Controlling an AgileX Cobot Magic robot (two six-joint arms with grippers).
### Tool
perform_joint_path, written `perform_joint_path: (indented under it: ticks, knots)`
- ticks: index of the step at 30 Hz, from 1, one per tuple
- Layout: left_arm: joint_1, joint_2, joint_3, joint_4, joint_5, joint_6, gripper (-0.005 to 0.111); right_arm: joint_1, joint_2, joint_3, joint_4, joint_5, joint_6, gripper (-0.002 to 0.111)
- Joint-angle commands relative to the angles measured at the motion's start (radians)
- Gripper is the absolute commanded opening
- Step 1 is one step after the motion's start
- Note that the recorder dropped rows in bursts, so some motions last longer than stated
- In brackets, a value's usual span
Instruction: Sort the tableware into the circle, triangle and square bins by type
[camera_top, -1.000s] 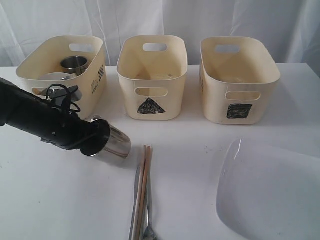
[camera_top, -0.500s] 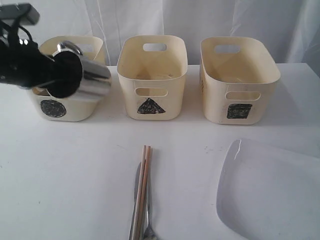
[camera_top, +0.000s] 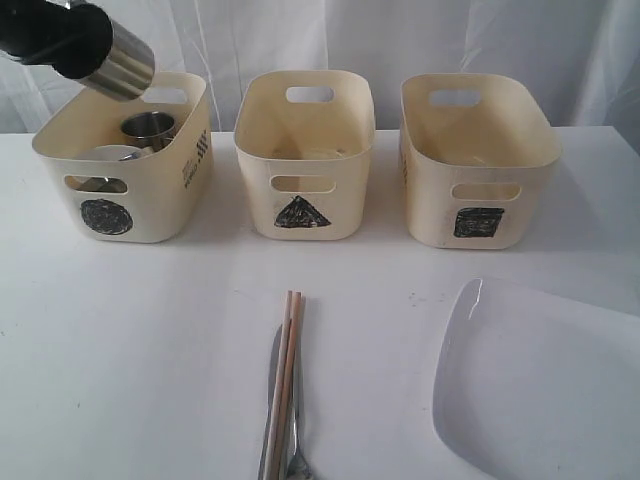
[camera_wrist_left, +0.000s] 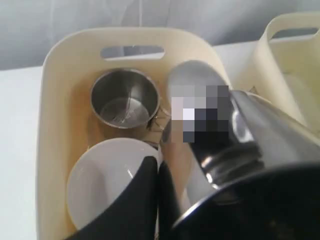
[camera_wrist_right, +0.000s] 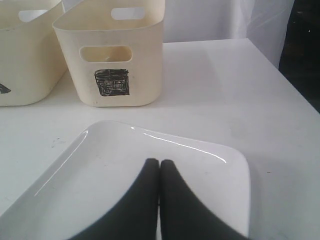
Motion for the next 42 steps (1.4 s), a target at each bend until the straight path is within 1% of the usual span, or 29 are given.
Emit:
perform_joint_path:
  ticks: [1, 3, 5, 7, 9, 10, 13, 15, 17, 21, 23, 24, 26, 27, 28, 32, 34, 35, 37, 38, 39, 40, 41, 42]
  knots:
    - [0.003, 0.074, -0.125, 0.058, 0.115, -0.063, 0.000, -0.002, -0.006, 0.001, -0.003, -0.004, 0.005, 0.000]
    - [0.003, 0.093, -0.134, 0.054, 0.106, -0.053, 0.000, -0.002, -0.006, 0.001, -0.003, -0.004, 0.005, 0.000]
    - [0.003, 0.108, -0.136, 0.042, 0.106, -0.051, 0.004, -0.002, -0.006, 0.001, -0.003, -0.004, 0.005, 0.000]
    - [0.003, 0.120, -0.136, 0.039, 0.108, -0.043, 0.015, -0.002, -0.006, 0.001, -0.003, -0.004, 0.005, 0.000]
    - [0.003, 0.131, -0.136, 0.039, 0.099, -0.026, 0.031, -0.002, -0.006, 0.001, -0.003, -0.004, 0.005, 0.000]
    - [0.003, 0.133, -0.136, 0.038, 0.085, -0.026, 0.042, -0.002, -0.006, 0.001, -0.003, -0.004, 0.005, 0.000]
    - [0.003, 0.138, -0.136, -0.003, 0.033, -0.026, 0.066, -0.002, -0.006, 0.001, -0.003, -0.004, 0.005, 0.000]
    - [0.003, 0.138, -0.140, -0.047, 0.011, -0.026, 0.075, -0.002, -0.006, 0.001, -0.003, -0.004, 0.005, 0.000]
    - [0.003, 0.131, -0.145, -0.083, 0.011, -0.026, 0.078, -0.002, -0.006, 0.001, -0.003, -0.004, 0.005, 0.000]
    - [0.003, 0.105, -0.153, -0.089, 0.028, -0.026, 0.078, -0.002, -0.006, 0.001, -0.003, -0.004, 0.005, 0.000]
    - [0.003, 0.075, -0.153, -0.076, 0.051, -0.026, 0.072, -0.002, -0.006, 0.001, -0.003, -0.004, 0.005, 0.000]
    - [0.003, 0.062, -0.153, -0.058, 0.063, -0.030, 0.064, -0.002, -0.006, 0.001, -0.003, -0.004, 0.005, 0.000]
    - [0.003, 0.038, -0.153, -0.016, 0.096, -0.059, 0.043, -0.002, -0.006, 0.001, -0.003, -0.004, 0.005, 0.000]
    - [0.003, 0.006, -0.153, 0.028, 0.133, -0.086, 0.011, -0.002, -0.006, 0.001, -0.003, -0.004, 0.005, 0.000]
    - [0.003, -0.006, -0.151, 0.042, 0.151, -0.088, 0.001, -0.002, -0.006, 0.001, -0.003, -0.004, 0.005, 0.000]
    - [0.003, -0.060, -0.143, 0.120, 0.188, -0.188, 0.000, -0.002, -0.006, 0.001, -0.003, -0.004, 0.005, 0.000]
    - [0.003, -0.112, -0.097, 0.218, 0.191, -0.286, 0.000, -0.002, -0.006, 0.001, -0.003, -0.004, 0.005, 0.000]
    - [0.003, -0.139, -0.070, 0.247, 0.183, -0.307, 0.000, -0.002, -0.006, 0.001, -0.003, -0.004, 0.005, 0.000]
    - [0.003, -0.256, 0.063, 0.265, 0.106, -0.302, 0.000, -0.002, -0.006, 0.001, -0.003, -0.004, 0.005, 0.000]
    - [0.003, -0.385, 0.195, 0.265, -0.010, -0.302, 0.000, -0.002, -0.006, 0.001, -0.003, -0.004, 0.005, 0.000]
    - [0.003, -0.464, 0.283, 0.265, -0.083, -0.302, 0.000, -0.002, -0.006, 0.001, -0.003, -0.004, 0.005, 0.000]
    - [0.003, -0.627, 0.468, 0.265, -0.251, -0.284, 0.000, -0.002, -0.006, 0.001, -0.003, -0.004, 0.005, 0.000]
    - [0.003, -0.727, 0.582, 0.265, -0.362, -0.264, 0.000, -0.002, -0.006, 0.001, -0.003, -0.004, 0.005, 0.000]
    - [0.003, -0.908, 0.810, 0.265, -0.554, -0.224, 0.000, -0.002, -0.006, 0.001, -0.003, -0.004, 0.005, 0.000]
